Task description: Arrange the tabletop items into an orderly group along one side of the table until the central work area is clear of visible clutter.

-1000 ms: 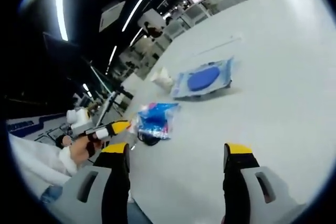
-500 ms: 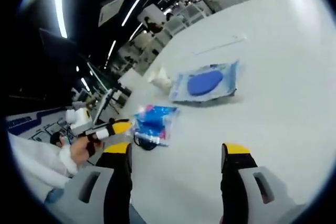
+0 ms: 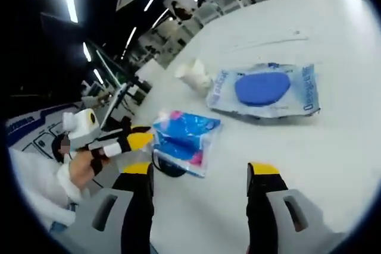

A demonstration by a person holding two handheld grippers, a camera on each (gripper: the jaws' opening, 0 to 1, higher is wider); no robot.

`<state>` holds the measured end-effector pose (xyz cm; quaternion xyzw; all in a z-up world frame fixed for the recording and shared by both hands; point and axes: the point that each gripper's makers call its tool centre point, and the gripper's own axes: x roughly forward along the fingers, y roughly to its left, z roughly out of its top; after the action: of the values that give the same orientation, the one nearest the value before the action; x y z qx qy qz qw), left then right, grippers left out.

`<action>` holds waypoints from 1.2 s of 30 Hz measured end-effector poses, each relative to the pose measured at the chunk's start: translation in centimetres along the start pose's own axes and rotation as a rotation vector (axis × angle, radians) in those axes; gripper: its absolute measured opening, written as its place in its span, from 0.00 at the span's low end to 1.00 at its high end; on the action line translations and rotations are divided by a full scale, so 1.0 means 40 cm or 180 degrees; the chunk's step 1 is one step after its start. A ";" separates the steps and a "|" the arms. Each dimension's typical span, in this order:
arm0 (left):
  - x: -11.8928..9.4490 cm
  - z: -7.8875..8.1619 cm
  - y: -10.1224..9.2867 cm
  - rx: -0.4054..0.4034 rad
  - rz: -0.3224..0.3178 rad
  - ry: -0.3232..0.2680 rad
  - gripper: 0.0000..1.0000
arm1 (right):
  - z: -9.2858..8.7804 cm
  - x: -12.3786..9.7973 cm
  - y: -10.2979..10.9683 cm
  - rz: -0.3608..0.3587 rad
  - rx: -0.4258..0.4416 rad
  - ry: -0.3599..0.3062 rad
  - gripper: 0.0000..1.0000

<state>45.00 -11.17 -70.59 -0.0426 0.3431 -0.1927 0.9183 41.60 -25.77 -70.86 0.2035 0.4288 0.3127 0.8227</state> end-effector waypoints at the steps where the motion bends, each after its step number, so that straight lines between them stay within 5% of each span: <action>1: 0.000 -0.001 -0.002 -0.0006 -0.0012 0.0001 0.40 | -0.001 0.005 0.001 -0.0005 0.0006 0.0010 0.59; 9: 0.016 -0.015 -0.011 -0.0056 -0.0028 0.0052 0.36 | -0.005 0.072 -0.011 -0.0194 0.0091 0.0027 0.52; 12: 0.014 -0.024 -0.006 0.0308 0.0065 0.0180 0.33 | 0.001 0.082 -0.031 -0.0355 0.0036 -0.0066 0.48; 18: 0.017 -0.034 -0.011 0.0140 0.0019 0.0168 0.23 | -0.051 0.115 -0.012 -0.0295 -0.0137 0.0216 0.44; 24: 0.015 -0.046 -0.010 0.0156 0.0010 0.0226 0.11 | -0.044 0.128 0.009 -0.0146 -0.0066 0.0134 0.39; 33: 0.009 -0.038 -0.005 0.0073 0.0037 0.0204 0.02 | -0.053 0.111 -0.014 -0.0239 -0.0269 0.0165 0.04; 36: 0.003 -0.029 -0.015 0.0000 -0.0012 0.0157 0.01 | -0.052 0.103 -0.015 -0.0216 -0.0241 0.0135 0.02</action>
<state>44.14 -11.70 -71.43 -0.0385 0.3656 -0.1954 0.9092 41.86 -23.23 -74.73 0.1509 0.4407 0.3048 0.8307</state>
